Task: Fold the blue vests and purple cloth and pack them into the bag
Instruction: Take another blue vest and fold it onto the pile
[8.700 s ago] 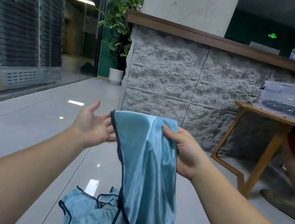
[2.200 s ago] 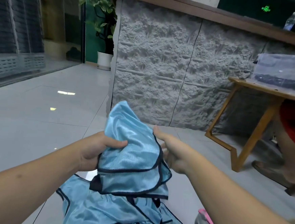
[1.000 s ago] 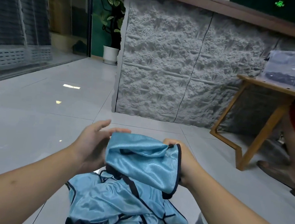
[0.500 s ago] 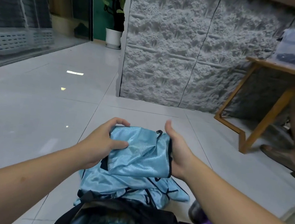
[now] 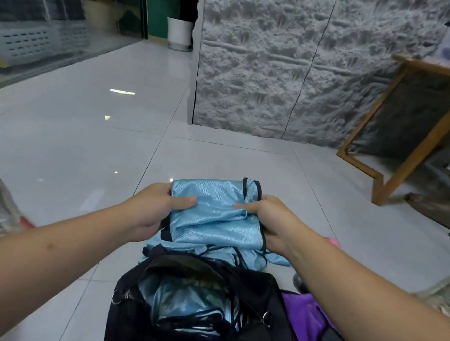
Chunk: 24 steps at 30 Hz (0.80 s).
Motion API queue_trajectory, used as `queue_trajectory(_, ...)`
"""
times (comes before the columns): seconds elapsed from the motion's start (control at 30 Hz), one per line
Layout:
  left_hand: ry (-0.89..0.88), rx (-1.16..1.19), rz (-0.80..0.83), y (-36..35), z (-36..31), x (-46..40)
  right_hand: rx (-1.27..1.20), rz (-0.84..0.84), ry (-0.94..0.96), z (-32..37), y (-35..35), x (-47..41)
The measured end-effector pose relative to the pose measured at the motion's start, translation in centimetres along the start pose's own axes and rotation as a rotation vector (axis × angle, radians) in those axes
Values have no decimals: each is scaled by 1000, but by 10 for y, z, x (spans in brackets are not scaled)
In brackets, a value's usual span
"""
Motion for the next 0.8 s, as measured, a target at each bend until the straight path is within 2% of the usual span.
queue_trajectory(0.2,108,-32,-22,9,50,23,-3,18,-107,-63,1,12)
queue_trajectory(0.33,243,-60,-7,16,96,41,10,15,-283,-113,9,30)
queue_trajectory(0.53,348,-175,52,23,144,46,235,8,-449,-164,14,36)
queue_trajectory(0.63,327,-206,13,19,159,33,463,-29,-411,-172,11,25)
queue_trajectory(0.8,285,-277,-66,12,167,8,823,-81,-208,-162,3,15)
Point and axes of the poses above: each hand's wrist, its own x-axis away from the middle knuckle, its own y-axis out of the back of the hand, z = x × y, the point moved 3 cm from there along -x, towards the middle knuckle, and after that the axes turned 9 degrees about -z, right-handed, at the moved point
